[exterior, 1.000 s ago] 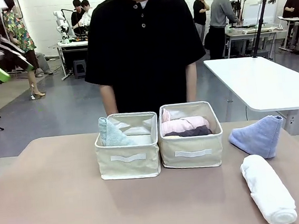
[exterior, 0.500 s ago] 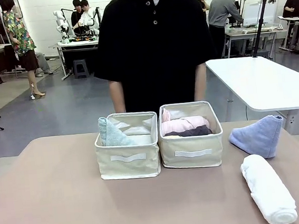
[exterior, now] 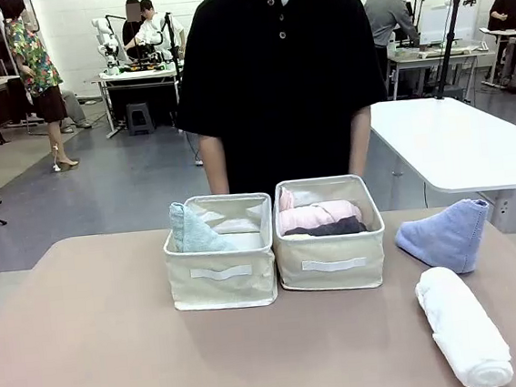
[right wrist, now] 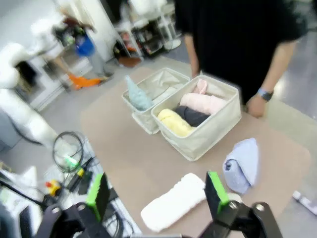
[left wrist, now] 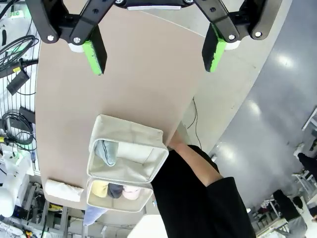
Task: Sort the towels based on their folding style.
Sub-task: Pick up another triangle-folded towel from the table and place it in the left Fabric basket.
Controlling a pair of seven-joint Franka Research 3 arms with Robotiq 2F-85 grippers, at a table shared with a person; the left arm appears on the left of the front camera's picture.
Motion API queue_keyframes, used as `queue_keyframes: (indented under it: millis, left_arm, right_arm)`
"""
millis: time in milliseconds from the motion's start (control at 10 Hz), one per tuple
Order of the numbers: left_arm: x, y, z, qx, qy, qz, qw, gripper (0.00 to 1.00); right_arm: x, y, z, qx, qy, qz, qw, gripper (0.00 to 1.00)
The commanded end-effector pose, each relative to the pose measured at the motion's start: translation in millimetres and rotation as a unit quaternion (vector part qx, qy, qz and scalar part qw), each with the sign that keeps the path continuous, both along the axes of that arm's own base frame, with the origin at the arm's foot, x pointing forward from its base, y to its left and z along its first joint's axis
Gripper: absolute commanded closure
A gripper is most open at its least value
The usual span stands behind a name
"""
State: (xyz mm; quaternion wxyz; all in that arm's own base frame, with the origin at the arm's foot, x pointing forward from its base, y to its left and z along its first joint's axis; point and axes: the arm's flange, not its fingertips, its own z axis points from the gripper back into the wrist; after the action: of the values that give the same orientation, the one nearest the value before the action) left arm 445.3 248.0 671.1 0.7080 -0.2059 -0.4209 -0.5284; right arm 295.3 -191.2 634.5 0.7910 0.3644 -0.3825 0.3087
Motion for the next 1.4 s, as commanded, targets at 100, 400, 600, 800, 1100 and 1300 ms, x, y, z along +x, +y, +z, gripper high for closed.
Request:
queue_keyframes:
  millis: [100,400,600,800,1100,1300]
  left_arm:
    - [0.8,1.3,6.6,0.009,-0.004,0.001,1.0,0.0]
    - [0.8,1.3,6.6,0.009,-0.004,0.001,1.0,0.0]
    - [0.8,1.3,6.6,0.009,-0.004,0.001,1.0,0.0]
    - [0.8,1.3,6.6,0.009,-0.004,0.001,1.0,0.0]
    - [0.8,1.3,6.6,0.009,-0.004,0.001,1.0,0.0]
    - [0.8,1.3,6.6,0.009,-0.004,0.001,1.0,0.0]
  right_arm:
    - [-4.9,119.4,-6.4,-0.188,-0.004,0.126,0.974,0.0]
    - [17.1,197.5,-28.1,-0.275,-0.004,0.138,0.951,0.0]
    - [15.0,212.2,-47.4,-0.309,0.008,0.161,0.937,0.0]
    - [-39.7,130.7,-1.6,-0.344,0.0,0.148,0.927,0.0]
    - [-71.3,61.3,25.6,-0.305,-0.019,0.091,0.948,0.0]
    - [-65.0,59.1,20.2,-0.298,-0.013,0.093,0.95,0.0]
